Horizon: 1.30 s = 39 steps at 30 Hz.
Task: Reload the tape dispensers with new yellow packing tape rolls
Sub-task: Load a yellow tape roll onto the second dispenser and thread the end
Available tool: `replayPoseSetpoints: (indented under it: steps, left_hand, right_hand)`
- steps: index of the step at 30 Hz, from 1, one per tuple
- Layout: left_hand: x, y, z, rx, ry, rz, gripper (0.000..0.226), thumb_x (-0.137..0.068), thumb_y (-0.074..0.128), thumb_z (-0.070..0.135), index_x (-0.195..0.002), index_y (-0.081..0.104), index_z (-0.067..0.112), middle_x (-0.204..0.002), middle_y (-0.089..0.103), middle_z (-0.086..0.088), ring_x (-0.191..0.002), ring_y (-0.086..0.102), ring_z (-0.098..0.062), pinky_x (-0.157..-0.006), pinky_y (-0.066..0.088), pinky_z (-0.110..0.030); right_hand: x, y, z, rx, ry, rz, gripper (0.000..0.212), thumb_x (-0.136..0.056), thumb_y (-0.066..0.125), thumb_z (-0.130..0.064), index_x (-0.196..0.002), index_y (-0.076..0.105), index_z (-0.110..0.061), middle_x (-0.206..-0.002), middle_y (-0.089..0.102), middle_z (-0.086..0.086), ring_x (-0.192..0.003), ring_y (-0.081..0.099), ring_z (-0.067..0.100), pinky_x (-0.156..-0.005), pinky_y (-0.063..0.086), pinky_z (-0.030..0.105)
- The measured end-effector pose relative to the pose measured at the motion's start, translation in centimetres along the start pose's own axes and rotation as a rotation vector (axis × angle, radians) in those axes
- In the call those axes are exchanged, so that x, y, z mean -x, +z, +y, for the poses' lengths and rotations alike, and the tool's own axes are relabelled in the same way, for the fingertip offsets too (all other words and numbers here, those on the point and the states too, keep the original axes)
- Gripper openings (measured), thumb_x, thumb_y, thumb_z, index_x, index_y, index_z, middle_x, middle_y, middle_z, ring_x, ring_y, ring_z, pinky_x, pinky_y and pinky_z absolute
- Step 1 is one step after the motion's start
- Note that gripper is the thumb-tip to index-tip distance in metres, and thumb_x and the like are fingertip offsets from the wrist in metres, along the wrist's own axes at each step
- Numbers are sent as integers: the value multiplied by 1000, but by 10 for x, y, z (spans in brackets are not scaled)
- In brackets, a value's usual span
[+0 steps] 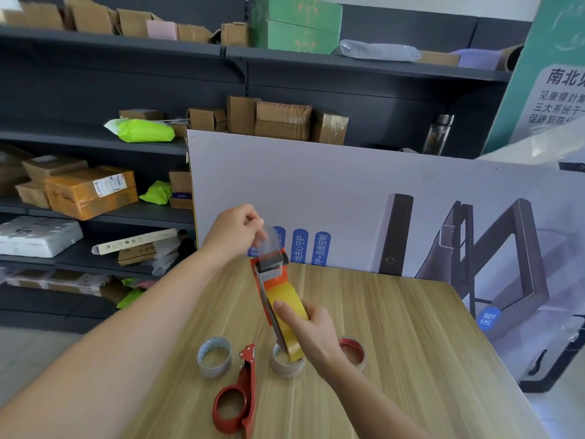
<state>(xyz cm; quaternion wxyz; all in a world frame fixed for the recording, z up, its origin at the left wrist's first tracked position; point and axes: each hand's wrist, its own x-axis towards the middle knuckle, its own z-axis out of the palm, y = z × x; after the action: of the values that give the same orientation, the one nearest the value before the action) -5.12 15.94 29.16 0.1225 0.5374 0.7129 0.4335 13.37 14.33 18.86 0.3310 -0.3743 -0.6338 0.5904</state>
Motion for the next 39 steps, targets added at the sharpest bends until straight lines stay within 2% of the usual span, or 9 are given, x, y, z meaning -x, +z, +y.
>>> replayPoseSetpoints:
  steps: [4,7,11,15,20,24,30,34,39]
  left_hand:
    - [-12,-10,-3,21,-48,55,21,-95,48,13,-76,55,12,-66,68,1,-59,63,-15,-62,52,-30]
    - [-24,-29,-6,85,-115,191,21,-96,48,14,-78,56,10,-65,66,-2,-56,61,-18,-54,52,-29]
    - [-32,-42,-8,24,-121,171,21,-95,52,17,-76,59,13,-66,69,1,-57,63,-15,-55,55,-30]
    - [-34,-38,-11,26,-133,180,21,-94,52,17,-74,59,13,-67,69,0,-57,64,-16,-53,52,-28]
    - [-35,-38,-14,36,-158,227,23,-93,54,16,-71,60,14,-65,68,0,-55,63,-17,-52,51,-26]
    - [-38,-36,-16,51,-186,259,22,-92,56,16,-71,60,13,-64,67,-1,-54,62,-17,-53,53,-26]
    - [-41,-34,-22,60,-203,283,18,-92,59,16,-74,62,11,-67,68,-4,-54,61,-16,-51,51,-25]
    - [-43,-29,-26,65,-215,281,20,-91,60,16,-71,61,13,-66,67,-3,-55,62,-18,-56,54,-27]
    - [-40,-16,-38,106,-274,248,18,-87,59,10,-70,63,13,-64,69,-3,-51,62,-16,-48,50,-24]
  right_hand:
    - [6,-1,2,-52,-58,-4,37,-75,73,-39,-83,69,-3,-68,66,6,-55,66,10,-51,49,15]
    - [10,-2,10,-25,-68,-33,20,-72,74,-30,-70,65,-11,-60,60,-1,-54,60,12,-51,48,21]
    - [15,0,20,-95,-60,-21,17,-72,73,-27,-65,63,-16,-58,58,1,-53,59,16,-50,49,27]
    - [17,4,16,-145,-75,-7,26,-77,76,-34,-66,65,-13,-54,61,-3,-47,60,9,-46,47,18]
    - [17,1,12,-150,-70,27,39,-74,78,-42,-73,67,-4,-59,62,3,-50,63,11,-48,49,18]
    - [16,-3,7,-120,-73,51,42,-73,77,-43,-70,66,-2,-59,59,3,-51,60,9,-48,47,17]
    - [19,-8,-6,-148,-52,56,49,-71,77,-42,-80,68,6,-69,65,20,-57,65,15,-51,53,19]
    - [23,-9,-15,-168,-25,43,28,-70,79,-40,-66,73,-12,-65,69,8,-53,67,13,-47,51,17]
    - [25,-13,-24,-166,-29,58,30,-66,78,-48,-66,76,-18,-73,75,12,-63,72,19,-55,56,23]
